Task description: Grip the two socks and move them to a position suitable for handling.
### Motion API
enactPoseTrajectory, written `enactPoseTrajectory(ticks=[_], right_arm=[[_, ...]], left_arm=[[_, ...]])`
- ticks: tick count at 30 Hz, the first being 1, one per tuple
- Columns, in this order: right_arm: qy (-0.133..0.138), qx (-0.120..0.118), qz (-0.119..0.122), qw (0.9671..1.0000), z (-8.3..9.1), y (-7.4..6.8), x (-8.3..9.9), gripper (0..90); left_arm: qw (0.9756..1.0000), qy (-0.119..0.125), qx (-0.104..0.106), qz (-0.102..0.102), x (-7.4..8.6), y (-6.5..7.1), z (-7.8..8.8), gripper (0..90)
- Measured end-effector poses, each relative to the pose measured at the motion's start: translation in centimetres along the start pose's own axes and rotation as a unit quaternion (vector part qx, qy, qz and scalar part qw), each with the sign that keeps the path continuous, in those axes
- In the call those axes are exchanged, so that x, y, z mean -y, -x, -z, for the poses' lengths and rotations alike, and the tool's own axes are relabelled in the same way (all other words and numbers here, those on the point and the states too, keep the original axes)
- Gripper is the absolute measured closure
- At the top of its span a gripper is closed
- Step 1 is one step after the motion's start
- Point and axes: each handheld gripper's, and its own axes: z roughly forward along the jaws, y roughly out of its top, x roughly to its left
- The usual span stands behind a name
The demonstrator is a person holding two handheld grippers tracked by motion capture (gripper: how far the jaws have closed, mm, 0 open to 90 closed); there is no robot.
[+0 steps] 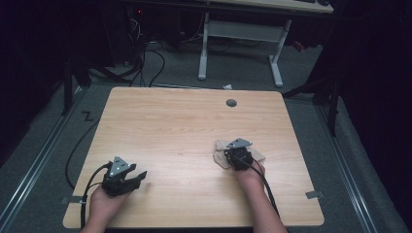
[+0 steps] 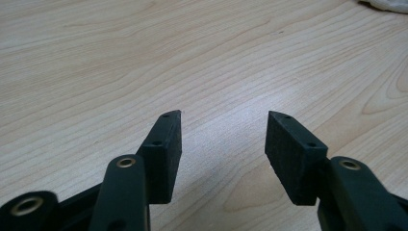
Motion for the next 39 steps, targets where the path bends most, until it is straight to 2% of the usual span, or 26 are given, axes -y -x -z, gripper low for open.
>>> enactPoseTrajectory(ticks=[12, 13, 21, 23, 24, 26, 31, 32, 34, 36, 38, 39], right_arm=[[0.000, -0.035, 0.027, 0.9990, 0.9, -2.3, 0.5, 89.6], [-0.001, -0.038, 0.036, 0.9986, 1.1, -2.9, 0.6, 89.5], [-0.001, -0.060, 0.059, 0.9965, 1.6, -5.0, 0.7, 89.4], [0.001, -0.076, 0.069, 0.9947, 1.9, -6.1, 0.8, 89.3], [0.001, -0.076, 0.069, 0.9947, 1.9, -6.1, 0.8, 89.3], [0.003, -0.092, 0.084, 0.9923, 2.2, -7.6, 0.9, 89.0], [0.007, -0.114, 0.109, 0.9874, 2.7, -9.7, 0.9, 86.6], [0.007, -0.114, 0.109, 0.9874, 2.7, -9.7, 0.9, 86.6], [0.028, -0.107, 0.108, 0.9880, 3.7, -9.5, 0.5, 85.8], [0.040, -0.093, 0.094, 0.9904, 4.4, -8.5, 0.3, 86.0], [0.049, -0.074, 0.066, 0.9939, 5.0, -6.3, 0.4, 86.5], [0.049, -0.074, 0.066, 0.9939, 5.0, -6.3, 0.4, 86.5]], left_arm=[[1.0000, -0.001, 0.003, -0.006, -0.1, 0.3, 0.0, 47.7], [1.0000, -0.001, 0.004, -0.006, -0.1, 0.3, 0.0, 47.7], [0.9999, -0.002, 0.006, -0.010, -0.1, 0.5, -0.1, 47.7], [0.9999, -0.003, 0.008, -0.011, -0.1, 0.5, -0.1, 47.7], [0.9999, -0.003, 0.008, -0.011, -0.1, 0.5, -0.1, 47.7], [0.9999, -0.004, 0.008, -0.013, -0.1, 0.6, -0.1, 47.7], [0.9999, -0.004, 0.009, -0.013, -0.1, 0.6, -0.1, 47.7], [0.9999, -0.004, 0.009, -0.013, -0.1, 0.6, -0.1, 47.7], [0.9999, -0.003, 0.009, -0.012, -0.1, 0.6, -0.1, 47.7], [0.9999, -0.002, 0.010, -0.011, -0.1, 0.5, -0.1, 47.7], [0.9999, -0.002, 0.010, -0.010, -0.1, 0.5, -0.1, 47.9], [0.9999, -0.002, 0.010, -0.010, -0.1, 0.5, -0.1, 47.9]])
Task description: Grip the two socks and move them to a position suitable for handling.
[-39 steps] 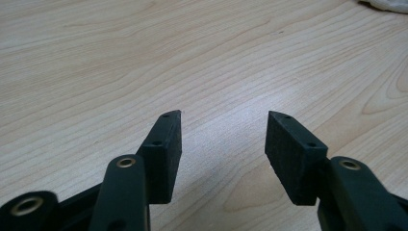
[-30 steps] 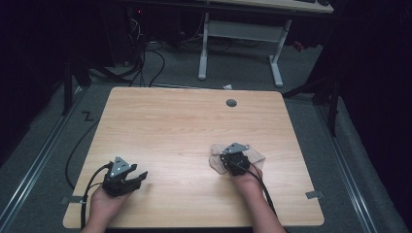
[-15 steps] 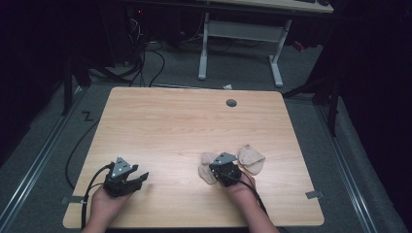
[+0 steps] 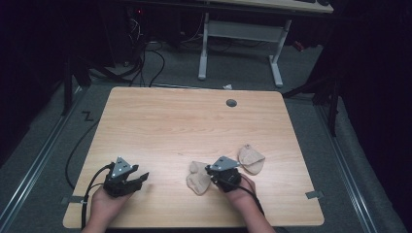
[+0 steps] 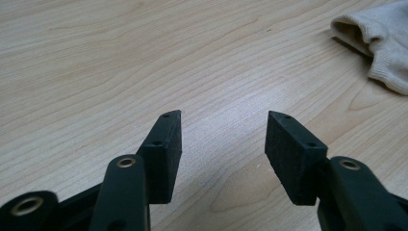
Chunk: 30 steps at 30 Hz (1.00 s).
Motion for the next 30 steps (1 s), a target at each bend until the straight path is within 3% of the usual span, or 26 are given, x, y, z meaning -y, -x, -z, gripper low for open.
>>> enactPoseTrajectory(ticks=[1, 2, 3, 4, 5, 10, 12, 13, 15, 16, 18, 19, 25, 30], right_arm=[[0.002, 0.009, -0.008, 0.9999, 0.3, 0.8, 0.2, 87.1], [0.002, 0.042, -0.038, 0.9984, 1.0, 3.3, 1.2, 87.7], [0.002, 0.042, -0.038, 0.9984, 1.0, 3.3, 1.2, 87.7], [-0.006, 0.077, -0.058, 0.9954, 1.5, 5.2, 2.2, 87.7], [-0.008, 0.089, -0.061, 0.9941, 1.7, 5.9, 2.5, 87.8], [-0.011, 0.109, -0.114, 0.9875, 2.3, 8.7, 4.2, 88.5], [-0.010, 0.107, -0.115, 0.9876, 2.3, 8.6, 4.1, 88.7], [-0.009, 0.092, -0.098, 0.9909, 2.0, 7.7, 3.7, 88.8], [-0.009, 0.085, -0.092, 0.9921, 1.7, 7.2, 3.5, 88.8], [-0.011, 0.064, -0.070, 0.9955, 1.0, 5.7, 2.8, 88.8], [-0.011, 0.057, -0.062, 0.9964, 0.7, 5.3, 2.6, 88.7], [-0.009, 0.037, -0.049, 0.9981, -0.2, 4.1, 1.9, 88.7], [-0.023, 0.021, -0.016, 0.9994, -2.3, 2.5, 0.5, 88.8], [-0.031, 0.005, -0.010, 0.9995, -2.1, 1.8, 0.8, 89.0]], left_arm=[[1.0000, 0.000, 0.000, 0.000, 0.0, 0.0, 0.0, 47.9], [1.0000, 0.000, 0.001, 0.000, 0.0, 0.0, 0.0, 47.9], [1.0000, 0.000, 0.001, 0.000, 0.0, 0.0, 0.0, 47.9], [1.0000, 0.001, 0.002, 0.000, 0.0, 0.0, -0.1, 48.0], [1.0000, 0.000, 0.002, -0.001, 0.0, 0.1, -0.1, 48.0], [1.0000, 0.001, 0.003, -0.001, -0.1, 0.2, -0.2, 48.1], [1.0000, 0.001, 0.003, -0.001, -0.1, 0.3, -0.2, 48.2], [1.0000, 0.001, 0.003, -0.002, -0.1, 0.3, -0.2, 48.3], [1.0000, 0.000, 0.003, -0.001, -0.1, 0.3, -0.3, 48.6], [1.0000, -0.001, 0.007, -0.001, -0.1, 0.3, -0.3, 49.5], [0.9999, -0.001, 0.011, -0.003, -0.1, 0.4, -0.2, 50.4], [0.9999, -0.001, 0.014, -0.007, -0.1, 0.5, -0.2, 51.4], [0.9997, -0.003, 0.021, -0.015, -0.1, 1.0, -0.3, 51.8], [0.9997, -0.003, 0.022, -0.014, 0.0, 1.0, -0.3, 51.7]])
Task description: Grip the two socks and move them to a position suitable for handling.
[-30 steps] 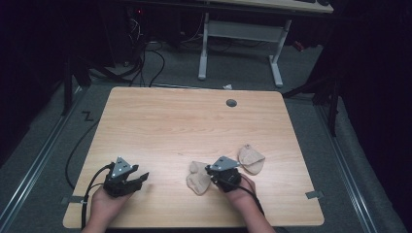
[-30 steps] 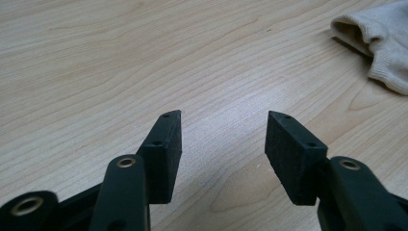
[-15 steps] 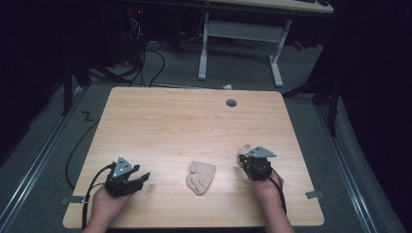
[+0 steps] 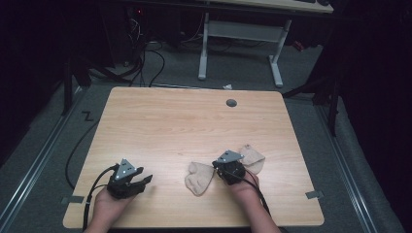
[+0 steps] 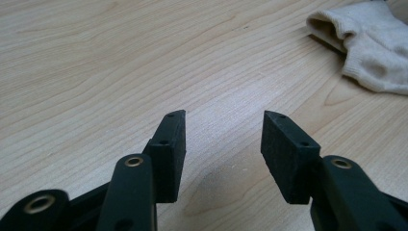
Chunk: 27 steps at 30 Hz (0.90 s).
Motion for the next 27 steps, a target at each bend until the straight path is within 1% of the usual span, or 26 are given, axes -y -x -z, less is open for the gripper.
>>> enactPoseTrajectory(ticks=[1, 2, 3, 5, 6, 7, 8, 9, 10, 11, 12, 13, 14, 15, 16, 18, 20, 21, 22, 23, 24, 25, 26, 27], right_arm=[[-0.001, -0.012, 0.006, 0.9999, 0.6, -0.8, 0.3, 88.9], [-0.002, -0.017, 0.011, 0.9998, 0.9, -1.3, 0.4, 88.9], [-0.002, -0.017, 0.011, 0.9998, 0.9, -1.3, 0.4, 88.9], [0.002, -0.030, 0.015, 0.9994, 1.5, -2.1, 0.6, 88.8], [0.007, -0.032, 0.025, 0.9992, 1.8, -2.7, 0.6, 88.6], [0.012, -0.025, 0.023, 0.9993, 2.0, -2.8, 0.5, 88.3], [0.019, -0.020, 0.022, 0.9994, 2.1, -2.6, 0.4, 87.6], [0.019, -0.020, 0.022, 0.9994, 2.1, -2.6, 0.4, 87.6], [0.035, 0.013, 0.009, 0.9993, 2.0, -1.7, 0.0, 86.6], [0.035, 0.013, 0.009, 0.9993, 2.0, -1.7, 0.0, 86.6], [0.035, 0.021, -0.003, 0.9992, 1.2, -0.7, -0.4, 86.7], [0.031, 0.021, -0.007, 0.9993, 0.8, -0.4, -0.5, 86.9], [0.027, 0.017, -0.011, 0.9994, 0.3, -0.1, -0.5, 87.4], [0.017, 0.009, -0.016, 0.9997, -0.2, 0.0, -0.5, 88.0], [0.008, 0.006, -0.012, 0.9999, -0.6, -0.1, -0.5, 88.1], [0.000, -0.001, -0.003, 1.0000, -0.8, -0.4, -0.5, 88.2], [-0.004, -0.009, 0.008, 0.9999, -0.5, -1.2, -0.2, 88.2], [-0.004, -0.009, 0.008, 0.9999, -0.5, -1.2, -0.2, 88.2], [-0.006, -0.020, 0.022, 0.9995, 0.1, -2.1, 0.2, 88.1], [-0.006, -0.020, 0.022, 0.9995, 0.1, -2.1, 0.2, 88.1], [-0.009, -0.030, 0.030, 0.9991, 0.6, -2.7, 0.6, 87.8], [-0.007, -0.035, 0.029, 0.9989, 0.8, -3.0, 0.7, 87.6], [-0.002, -0.037, 0.033, 0.9988, 1.2, -3.3, 0.7, 87.1], [0.000, -0.034, 0.035, 0.9988, 1.5, -3.5, 0.6, 86.6]], left_arm=[[1.0000, -0.001, 0.000, 0.000, 0.0, 0.0, 0.0, 51.6], [1.0000, -0.001, 0.000, 0.000, 0.0, 0.0, 0.1, 51.6], [1.0000, -0.001, 0.000, 0.000, 0.0, 0.0, 0.1, 51.6], [1.0000, 0.002, 0.001, 0.002, 0.0, 0.0, 0.1, 51.6], [1.0000, 0.002, 0.001, 0.003, 0.0, 0.0, 0.1, 51.6], [1.0000, 0.002, 0.001, 0.003, 0.0, 0.0, 0.1, 51.6], [1.0000, 0.003, 0.001, 0.001, -0.1, 0.1, 0.1, 51.6], [1.0000, 0.003, 0.001, 0.001, -0.1, 0.1, 0.1, 51.6], [1.0000, 0.000, 0.002, -0.001, -0.1, 0.2, 0.0, 51.6], [1.0000, 0.000, 0.002, -0.001, -0.1, 0.2, 0.0, 51.6], [1.0000, -0.001, 0.001, -0.003, -0.1, 0.3, -0.1, 51.6], [1.0000, 0.000, 0.002, -0.004, -0.1, 0.4, -0.1, 51.6], [1.0000, 0.000, 0.002, -0.004, -0.1, 0.4, -0.1, 51.6], [1.0000, -0.002, 0.002, -0.007, -0.1, 0.4, -0.2, 51.7], [1.0000, -0.002, 0.003, -0.006, -0.1, 0.4, -0.2, 51.7], [1.0000, 0.001, 0.004, -0.005, -0.1, 0.3, -0.1, 51.9], [1.0000, 0.002, 0.004, -0.002, 0.0, 0.2, -0.1, 51.8], [1.0000, 0.002, 0.004, -0.002, 0.0, 0.2, -0.1, 51.8], [1.0000, 0.002, 0.005, 0.000, 0.0, 0.1, 0.0, 51.8], [1.0000, 0.003, 0.004, 0.000, 0.0, 0.1, 0.0, 51.8], [1.0000, 0.005, 0.003, 0.000, 0.0, 0.2, 0.2, 51.8], [1.0000, 0.006, 0.003, 0.000, 0.0, 0.2, 0.3, 51.8], [1.0000, 0.007, 0.003, 0.000, 0.0, 0.2, 0.3, 51.8], [1.0000, 0.007, 0.003, 0.000, 0.0, 0.2, 0.3, 51.7]])
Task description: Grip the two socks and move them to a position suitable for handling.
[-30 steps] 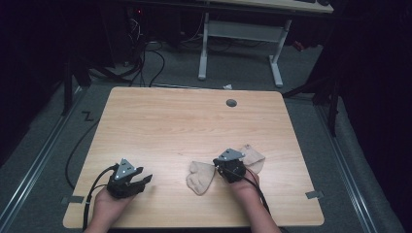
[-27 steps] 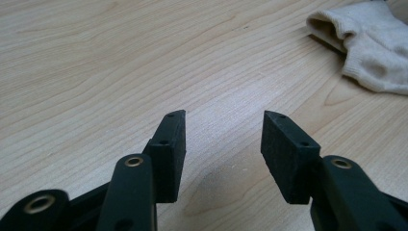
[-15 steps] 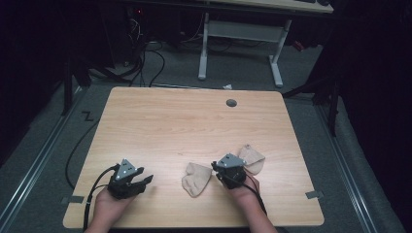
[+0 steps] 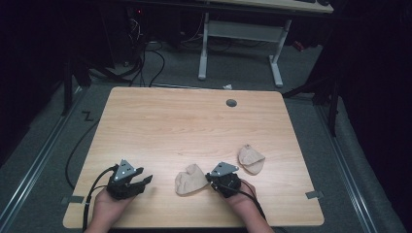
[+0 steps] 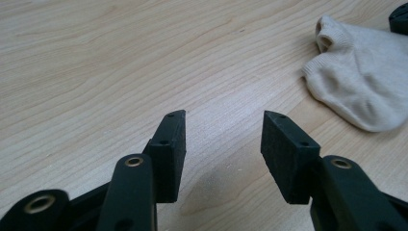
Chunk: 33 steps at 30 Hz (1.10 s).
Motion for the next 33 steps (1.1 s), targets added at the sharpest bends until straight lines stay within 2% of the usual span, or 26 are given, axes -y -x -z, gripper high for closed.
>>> enactPoseTrajectory(ticks=[2, 3, 7, 8, 9, 11, 17, 20, 22, 24, 25, 27, 32, 33], right_arm=[[0.008, 0.007, -0.001, 0.9999, 0.3, -0.2, -0.2, 85.8], [0.023, 0.009, -0.001, 0.9997, 0.7, -0.6, -0.7, 82.6], [0.042, -0.021, 0.005, 0.9989, 0.4, -2.4, -1.9, 76.2], [0.043, -0.030, 0.013, 0.9986, 0.1, -3.1, -2.2, 74.7], [0.043, -0.030, 0.013, 0.9986, 0.1, -3.1, -2.2, 74.7], [0.033, -0.049, 0.036, 0.9976, -1.2, -5.1, -2.8, 67.0], [0.021, -0.065, 0.058, 0.9960, -2.8, -6.7, -3.2, 58.9], [0.015, -0.065, 0.057, 0.9961, -3.0, -6.7, -3.2, 58.9], [-0.001, -0.057, 0.070, 0.9959, -3.7, -6.8, -3.0, 61.7], [0.001, -0.063, 0.066, 0.9958, -3.7, -6.8, -3.0, 69.4], [0.001, -0.063, 0.066, 0.9958, -3.7, -6.8, -3.0, 69.4], [0.000, -0.050, 0.077, 0.9958, -3.6, -7.0, -3.1, 85.0], [0.019, -0.033, 0.069, 0.9968, -2.8, -6.5, -3.3, 89.2], [0.031, -0.027, 0.062, 0.9972, -2.3, -6.3, -3.4, 89.8]], left_arm=[[1.0000, 0.002, 0.000, 0.000, -0.1, 0.0, 0.0, 51.8], [1.0000, 0.002, 0.001, 0.000, -0.1, 0.1, -0.1, 51.7], [1.0000, -0.002, 0.001, -0.003, -0.1, 0.2, -0.3, 51.7], [1.0000, -0.002, 0.001, -0.004, -0.1, 0.2, -0.5, 51.7], [1.0000, -0.003, 0.001, -0.005, -0.1, 0.3, -0.6, 51.7], [0.9999, -0.005, 0.002, -0.011, -0.1, 0.4, -0.6, 51.7], [1.0000, -0.005, 0.002, -0.008, -0.1, 0.2, -0.6, 51.7], [1.0000, -0.004, 0.002, -0.008, -0.1, 0.2, -0.5, 51.7], [0.9999, -0.004, 0.002, -0.010, -0.2, 0.2, -0.5, 51.7], [0.9999, -0.004, 0.002, -0.012, -0.2, 0.3, -0.5, 51.7], [0.9999, -0.002, 0.003, -0.012, -0.2, 0.4, -0.5, 51.7], [0.9999, -0.005, 0.004, -0.013, -0.2, 0.5, -0.6, 51.7], [0.9998, -0.008, 0.006, -0.017, -0.2, 0.6, -0.8, 51.7], [0.9997, -0.011, 0.007, -0.020, -0.2, 0.8, -0.9, 51.7]])
